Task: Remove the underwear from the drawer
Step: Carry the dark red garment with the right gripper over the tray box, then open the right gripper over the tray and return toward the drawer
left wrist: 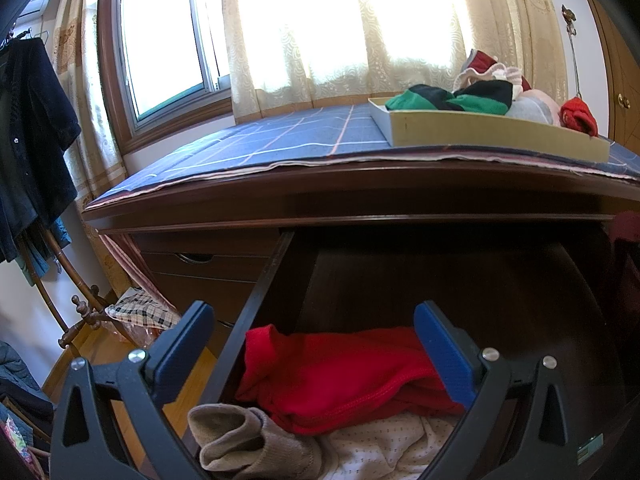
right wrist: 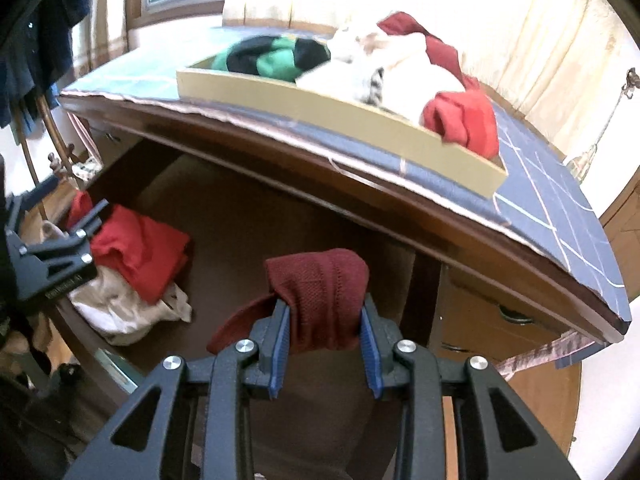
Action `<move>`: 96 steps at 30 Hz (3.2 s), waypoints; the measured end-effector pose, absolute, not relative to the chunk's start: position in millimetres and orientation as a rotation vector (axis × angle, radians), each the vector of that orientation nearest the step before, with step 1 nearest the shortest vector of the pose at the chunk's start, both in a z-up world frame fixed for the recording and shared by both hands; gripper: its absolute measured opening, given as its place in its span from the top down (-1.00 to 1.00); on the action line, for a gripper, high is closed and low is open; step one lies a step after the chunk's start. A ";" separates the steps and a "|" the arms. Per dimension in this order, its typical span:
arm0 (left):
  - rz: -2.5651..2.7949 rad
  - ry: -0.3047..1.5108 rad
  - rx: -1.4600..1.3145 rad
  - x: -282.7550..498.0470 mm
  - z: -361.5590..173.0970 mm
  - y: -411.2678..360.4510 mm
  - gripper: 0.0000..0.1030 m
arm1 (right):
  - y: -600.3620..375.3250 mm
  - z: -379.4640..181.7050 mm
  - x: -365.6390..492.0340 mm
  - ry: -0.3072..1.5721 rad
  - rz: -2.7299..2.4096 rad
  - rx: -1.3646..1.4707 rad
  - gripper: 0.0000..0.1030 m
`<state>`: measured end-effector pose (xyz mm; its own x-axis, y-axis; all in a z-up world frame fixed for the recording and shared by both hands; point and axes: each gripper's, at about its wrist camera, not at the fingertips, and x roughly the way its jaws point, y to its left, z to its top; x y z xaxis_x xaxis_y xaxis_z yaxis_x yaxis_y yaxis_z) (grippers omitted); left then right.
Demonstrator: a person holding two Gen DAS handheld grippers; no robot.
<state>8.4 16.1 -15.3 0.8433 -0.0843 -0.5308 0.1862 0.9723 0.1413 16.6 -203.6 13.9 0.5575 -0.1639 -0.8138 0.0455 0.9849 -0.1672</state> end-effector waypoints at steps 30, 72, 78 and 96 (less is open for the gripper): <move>-0.143 0.549 0.194 7.4 -15.1 16.4 -0.98 | -205.3 141.7 89.8 0.640 -0.016 0.020 0.34; -0.151 0.640 0.168 22.5 -17.6 18.1 -0.98 | -197.6 37.5 335.3 0.958 -0.173 0.096 -0.03; -0.141 0.640 0.188 21.5 -18.9 14.4 -0.98 | -202.4 56.0 309.3 0.834 -0.113 0.167 -0.23; -0.114 0.617 0.224 16.7 -19.4 11.6 -0.98 | -191.4 83.3 93.9 0.575 0.103 0.171 -0.43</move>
